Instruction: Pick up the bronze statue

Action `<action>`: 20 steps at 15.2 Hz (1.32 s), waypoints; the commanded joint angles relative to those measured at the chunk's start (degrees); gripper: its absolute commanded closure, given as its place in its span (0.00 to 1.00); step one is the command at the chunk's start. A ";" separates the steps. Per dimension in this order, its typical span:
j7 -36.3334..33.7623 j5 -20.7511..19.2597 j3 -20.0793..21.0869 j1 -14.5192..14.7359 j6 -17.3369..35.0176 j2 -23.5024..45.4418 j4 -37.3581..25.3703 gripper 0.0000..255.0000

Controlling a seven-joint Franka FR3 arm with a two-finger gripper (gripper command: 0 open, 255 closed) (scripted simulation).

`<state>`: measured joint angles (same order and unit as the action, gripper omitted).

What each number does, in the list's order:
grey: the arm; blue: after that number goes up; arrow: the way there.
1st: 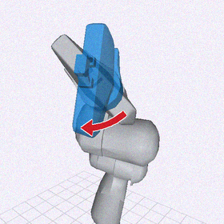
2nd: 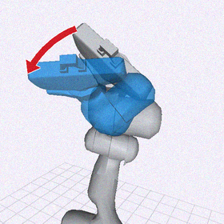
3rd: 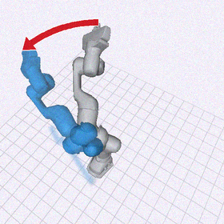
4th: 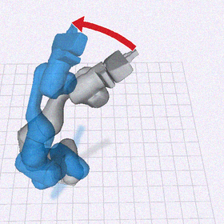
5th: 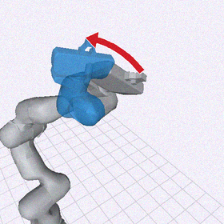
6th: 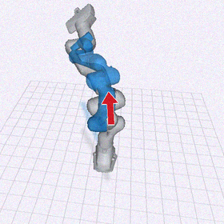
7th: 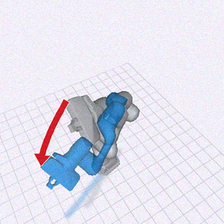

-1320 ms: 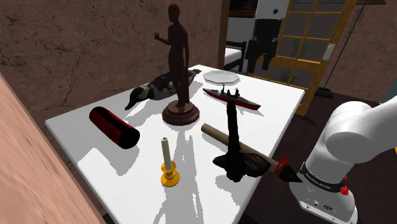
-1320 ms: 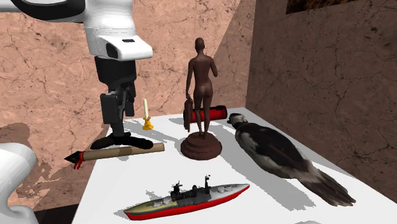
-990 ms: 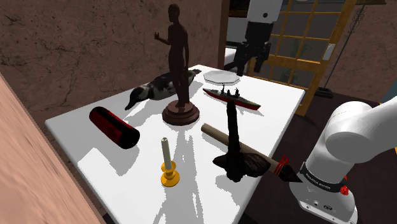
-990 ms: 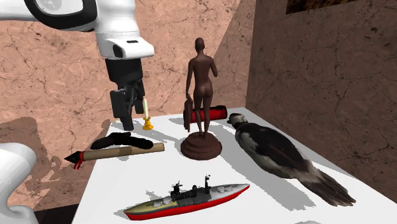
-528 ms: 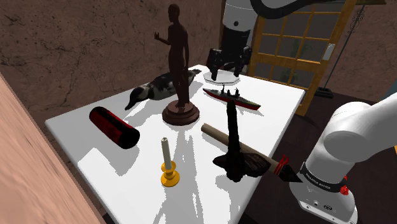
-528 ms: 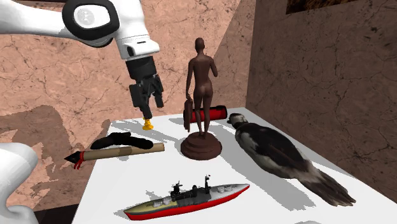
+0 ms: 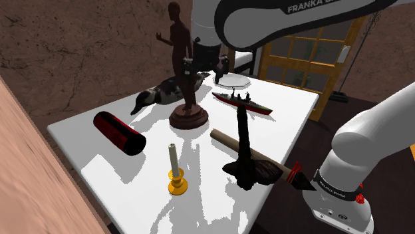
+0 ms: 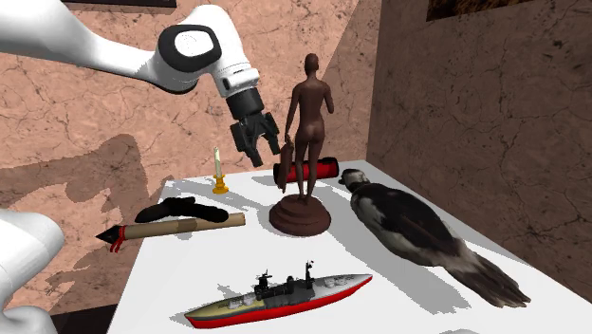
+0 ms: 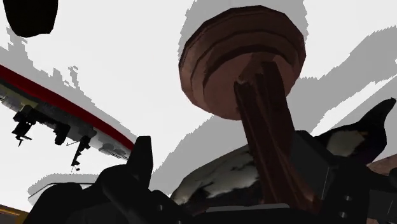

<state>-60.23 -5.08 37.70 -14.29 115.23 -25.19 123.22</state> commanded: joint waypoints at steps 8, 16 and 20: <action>-13.92 -8.91 9.30 -5.40 4.44 7.15 -1.63 0.00; -14.44 -9.21 9.51 -5.49 5.53 7.34 -0.61 1.00; -14.41 -9.17 9.48 -5.47 5.52 7.29 -0.58 1.00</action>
<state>-74.65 -14.25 47.17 -19.76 120.76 -17.94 122.59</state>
